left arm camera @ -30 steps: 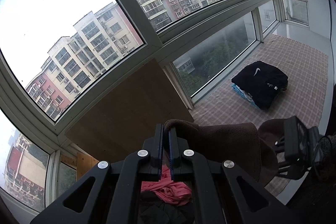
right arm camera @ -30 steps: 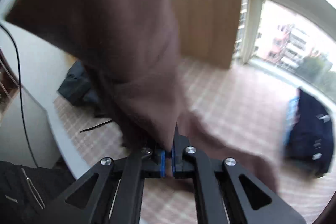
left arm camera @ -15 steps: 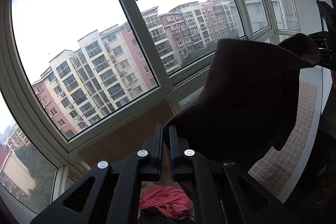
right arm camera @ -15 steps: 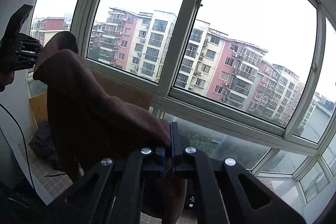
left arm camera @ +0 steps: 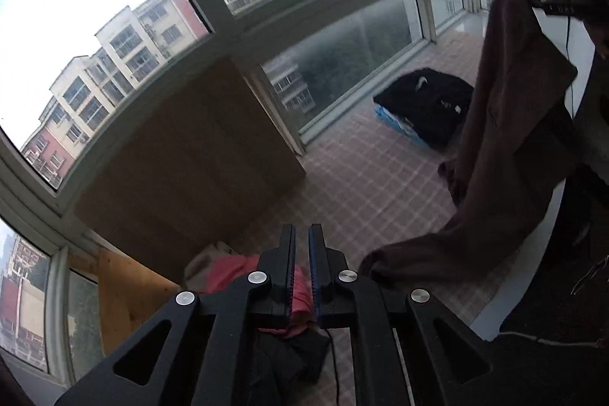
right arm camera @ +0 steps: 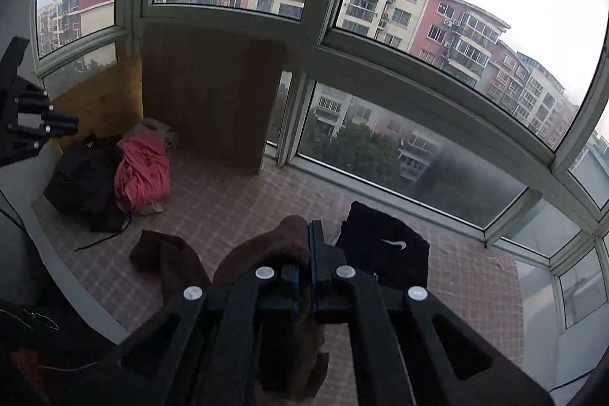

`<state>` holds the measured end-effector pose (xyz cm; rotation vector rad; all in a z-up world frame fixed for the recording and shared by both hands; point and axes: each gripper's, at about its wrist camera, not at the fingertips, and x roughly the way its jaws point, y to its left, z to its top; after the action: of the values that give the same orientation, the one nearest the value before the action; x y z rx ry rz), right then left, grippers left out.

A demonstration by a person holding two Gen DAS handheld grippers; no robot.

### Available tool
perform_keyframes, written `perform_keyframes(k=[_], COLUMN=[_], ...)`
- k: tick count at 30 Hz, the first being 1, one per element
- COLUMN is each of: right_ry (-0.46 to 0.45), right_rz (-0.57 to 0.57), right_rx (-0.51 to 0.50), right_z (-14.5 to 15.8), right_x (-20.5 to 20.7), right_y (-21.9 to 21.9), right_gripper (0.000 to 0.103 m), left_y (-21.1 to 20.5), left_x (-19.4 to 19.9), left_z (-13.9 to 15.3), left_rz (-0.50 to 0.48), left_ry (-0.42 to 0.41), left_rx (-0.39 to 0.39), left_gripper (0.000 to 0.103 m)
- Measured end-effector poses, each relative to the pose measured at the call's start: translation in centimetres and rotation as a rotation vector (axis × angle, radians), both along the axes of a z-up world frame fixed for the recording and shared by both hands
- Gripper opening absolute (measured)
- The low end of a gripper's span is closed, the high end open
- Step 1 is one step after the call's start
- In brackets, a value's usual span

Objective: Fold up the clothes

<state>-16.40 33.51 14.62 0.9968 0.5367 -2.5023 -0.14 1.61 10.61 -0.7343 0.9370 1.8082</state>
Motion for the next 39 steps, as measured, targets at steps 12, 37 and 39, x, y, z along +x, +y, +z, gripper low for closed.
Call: perform_keyframes(k=[12,37,39], right_ry=[-0.159,-0.179,-0.169], right_rz=[-0.077,-0.023,-0.027], right_rx=[0.013,-0.034,-0.048], right_z=[-3.3,-3.5,-3.2], right_x=[-4.8,-3.5,-3.2], right_y=[3.0,8.2,8.8], right_gripper=[0.004,0.004,0.004], left_y=[10.3,17.1,15.1], left_x=[17.2,13.4,11.2], left_z=[-18.8,-17.5,-15.1], left_rz=[-0.249,-0.048,-0.006], left_ry=[-0.199,-0.103,-0.116], left_rx=[0.129,0.064,0.102], left_gripper=[0.042,0.008,0.008])
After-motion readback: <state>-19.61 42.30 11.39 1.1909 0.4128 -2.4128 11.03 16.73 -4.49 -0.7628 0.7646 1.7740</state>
